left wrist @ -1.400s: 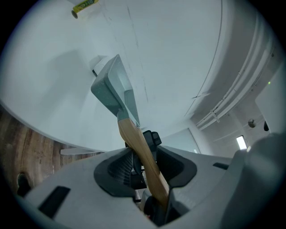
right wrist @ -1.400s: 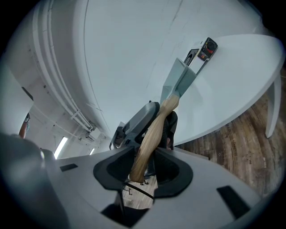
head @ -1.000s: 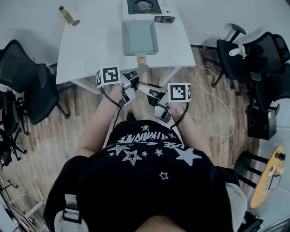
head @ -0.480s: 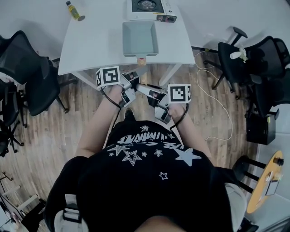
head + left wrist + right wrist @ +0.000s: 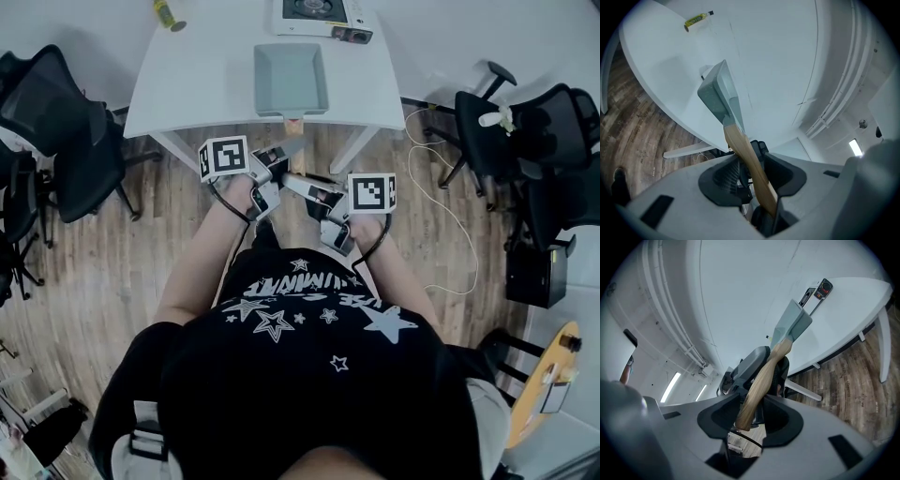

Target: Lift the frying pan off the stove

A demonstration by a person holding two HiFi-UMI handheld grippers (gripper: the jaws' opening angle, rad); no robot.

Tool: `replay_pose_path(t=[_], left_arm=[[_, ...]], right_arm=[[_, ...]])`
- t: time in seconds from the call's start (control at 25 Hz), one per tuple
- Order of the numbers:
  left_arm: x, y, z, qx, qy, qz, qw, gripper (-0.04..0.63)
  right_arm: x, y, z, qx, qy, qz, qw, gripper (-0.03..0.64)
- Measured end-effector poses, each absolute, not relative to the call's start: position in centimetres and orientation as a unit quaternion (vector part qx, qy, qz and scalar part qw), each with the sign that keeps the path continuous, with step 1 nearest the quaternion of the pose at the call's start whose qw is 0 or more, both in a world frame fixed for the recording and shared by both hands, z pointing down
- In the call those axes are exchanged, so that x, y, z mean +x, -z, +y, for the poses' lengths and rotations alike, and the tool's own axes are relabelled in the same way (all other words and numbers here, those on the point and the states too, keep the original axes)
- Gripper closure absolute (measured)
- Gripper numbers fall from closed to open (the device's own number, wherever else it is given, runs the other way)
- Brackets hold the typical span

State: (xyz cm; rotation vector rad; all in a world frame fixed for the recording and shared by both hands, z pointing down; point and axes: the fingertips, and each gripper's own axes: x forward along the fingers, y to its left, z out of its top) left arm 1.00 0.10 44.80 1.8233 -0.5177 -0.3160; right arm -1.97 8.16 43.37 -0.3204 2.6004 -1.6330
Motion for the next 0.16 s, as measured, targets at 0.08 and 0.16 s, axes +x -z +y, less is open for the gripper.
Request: replay_pose_path(t=[0.08, 0.16], left_arm=[[0.89, -44.77, 0.20, 0.777, 0.137, -0.221, 0.573, 0.430], [0.78, -44.72, 0.25, 0.776, 0.138, -0.221, 0.575, 0.430]], right_arm=[[-1.97, -43.42, 8.27, -0.104, 0.530, 0.841, 0.025, 0.475], [-2.05, -43.31, 8.29, -0.102, 0.527, 0.843, 0.025, 0.476]])
